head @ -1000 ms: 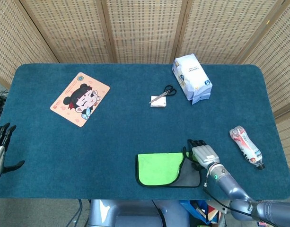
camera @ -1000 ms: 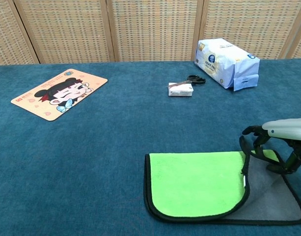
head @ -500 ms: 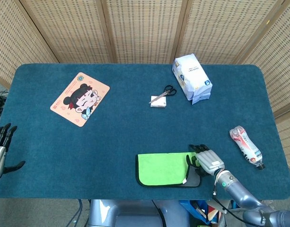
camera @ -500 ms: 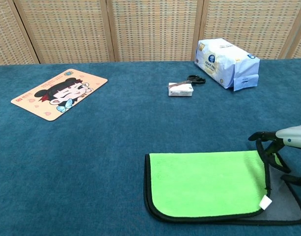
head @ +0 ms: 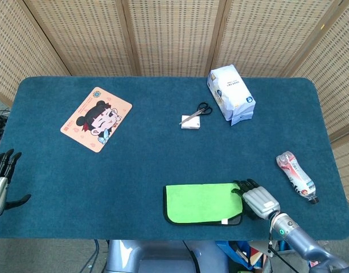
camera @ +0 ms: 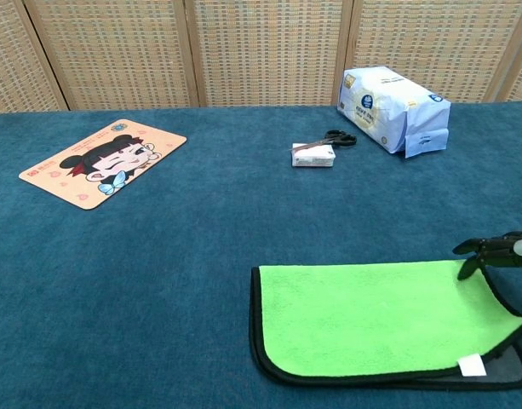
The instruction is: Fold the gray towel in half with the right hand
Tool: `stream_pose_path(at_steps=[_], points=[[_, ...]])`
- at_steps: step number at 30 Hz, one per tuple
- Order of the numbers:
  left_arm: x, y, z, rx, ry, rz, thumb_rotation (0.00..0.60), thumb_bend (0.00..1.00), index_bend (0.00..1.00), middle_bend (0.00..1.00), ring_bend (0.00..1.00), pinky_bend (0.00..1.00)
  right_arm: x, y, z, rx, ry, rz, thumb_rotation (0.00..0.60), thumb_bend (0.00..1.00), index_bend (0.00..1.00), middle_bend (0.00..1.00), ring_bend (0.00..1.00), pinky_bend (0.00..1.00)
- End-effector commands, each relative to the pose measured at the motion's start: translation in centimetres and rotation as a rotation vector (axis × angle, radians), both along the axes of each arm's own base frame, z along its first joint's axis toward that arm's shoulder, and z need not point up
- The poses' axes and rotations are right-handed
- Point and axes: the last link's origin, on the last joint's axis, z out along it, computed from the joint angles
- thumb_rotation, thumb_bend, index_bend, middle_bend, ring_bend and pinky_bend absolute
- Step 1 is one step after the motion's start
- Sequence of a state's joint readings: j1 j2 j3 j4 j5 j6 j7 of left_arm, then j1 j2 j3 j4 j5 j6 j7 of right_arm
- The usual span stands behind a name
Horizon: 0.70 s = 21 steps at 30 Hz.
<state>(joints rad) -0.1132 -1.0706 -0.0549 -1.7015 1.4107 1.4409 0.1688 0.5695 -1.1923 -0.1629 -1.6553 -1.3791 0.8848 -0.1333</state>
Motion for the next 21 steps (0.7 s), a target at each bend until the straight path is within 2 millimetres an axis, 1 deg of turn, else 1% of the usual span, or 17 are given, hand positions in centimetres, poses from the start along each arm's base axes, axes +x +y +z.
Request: stream_pose_path(at_steps=[1,4,8,12,16,20,21], points=[[0.0,0.0,0.0,-0.001,0.000,-0.001,0.600,0.11,0.00,0.00,0.00,0.00,-0.4,0.7,1.0,-0.017,0.012,0.021,0.600,0.35,0.00,0.00,0.00,0.00],[0.1,-0.1,-0.1,0.000,0.001,-0.005,0.600,0.11,0.00,0.00,0.00,0.00,-0.6,1.3,2.1,-0.055,0.013,0.049,0.600,0.33,0.00,0.00,0.00,0.00],[0.2,-0.4,0.0,0.005,0.000,-0.013,0.600,0.11,0.00,0.00,0.00,0.00,-0.9,2.0,4.4,-0.133,0.012,0.080,0.600,0.30,0.00,0.00,0.00,0.00],[0.4,-0.7,0.1,0.011,-0.005,-0.026,0.600,0.11,0.00,0.00,0.00,0.00,-1.5,2.5,7.8,-0.295,-0.002,0.115,0.600,0.27,0.00,0.00,0.00,0.00],[0.5,-1.1,0.2,0.020,-0.009,-0.043,0.600,0.11,0.00,0.00,0.00,0.00,-2.2,3.0,10.9,-0.495,-0.049,0.126,0.600,0.21,0.00,0.00,0.00,0.00],[0.7,-1.6,0.1,0.014,-0.007,-0.063,0.600,0.11,0.00,0.00,0.00,0.00,-2.4,3.7,12.5,-0.608,-0.141,0.090,0.600,0.15,0.00,0.00,0.00,0.00],[0.8,-1.6,0.1,0.013,-0.007,-0.068,0.600,0.11,0.00,0.00,0.00,0.00,-2.5,3.8,12.6,-0.620,-0.154,0.086,0.600,0.15,0.00,0.00,0.00,0.00]])
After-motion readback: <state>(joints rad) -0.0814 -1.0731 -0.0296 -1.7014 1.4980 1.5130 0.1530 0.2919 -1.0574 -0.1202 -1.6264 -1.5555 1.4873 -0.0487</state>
